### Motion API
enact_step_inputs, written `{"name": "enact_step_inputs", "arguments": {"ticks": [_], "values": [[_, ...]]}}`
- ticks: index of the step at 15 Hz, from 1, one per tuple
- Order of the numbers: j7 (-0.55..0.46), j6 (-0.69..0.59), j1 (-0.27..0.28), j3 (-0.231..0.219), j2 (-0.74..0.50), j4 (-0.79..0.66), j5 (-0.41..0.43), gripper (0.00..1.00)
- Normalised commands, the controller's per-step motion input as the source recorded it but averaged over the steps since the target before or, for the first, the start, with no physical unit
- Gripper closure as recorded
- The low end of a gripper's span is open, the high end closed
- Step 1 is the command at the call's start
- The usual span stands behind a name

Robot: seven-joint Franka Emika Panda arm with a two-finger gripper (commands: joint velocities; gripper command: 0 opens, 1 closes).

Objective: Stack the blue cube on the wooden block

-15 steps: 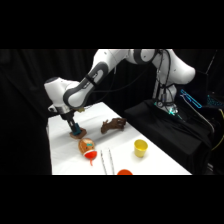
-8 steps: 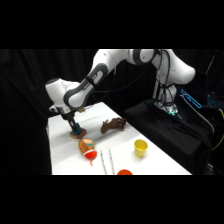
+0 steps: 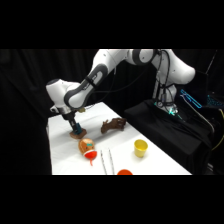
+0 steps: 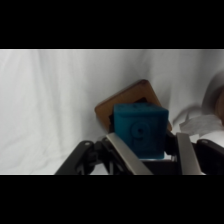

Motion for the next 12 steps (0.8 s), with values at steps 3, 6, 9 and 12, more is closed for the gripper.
{"name": "enact_step_inputs", "arguments": {"ticks": [3, 6, 9, 12], "values": [[-0.06, -0.13, -0.019, 0.025, -0.13, -0.09, 0.093, 0.0], [-0.07, -0.11, -0.011, 0.025, -0.22, -0.17, 0.089, 0.0], [-0.06, -0.12, 0.007, 0.006, -0.29, -0.22, 0.071, 0.0], [-0.04, -0.13, 0.02, -0.012, -0.34, -0.24, 0.058, 0.0]]}}
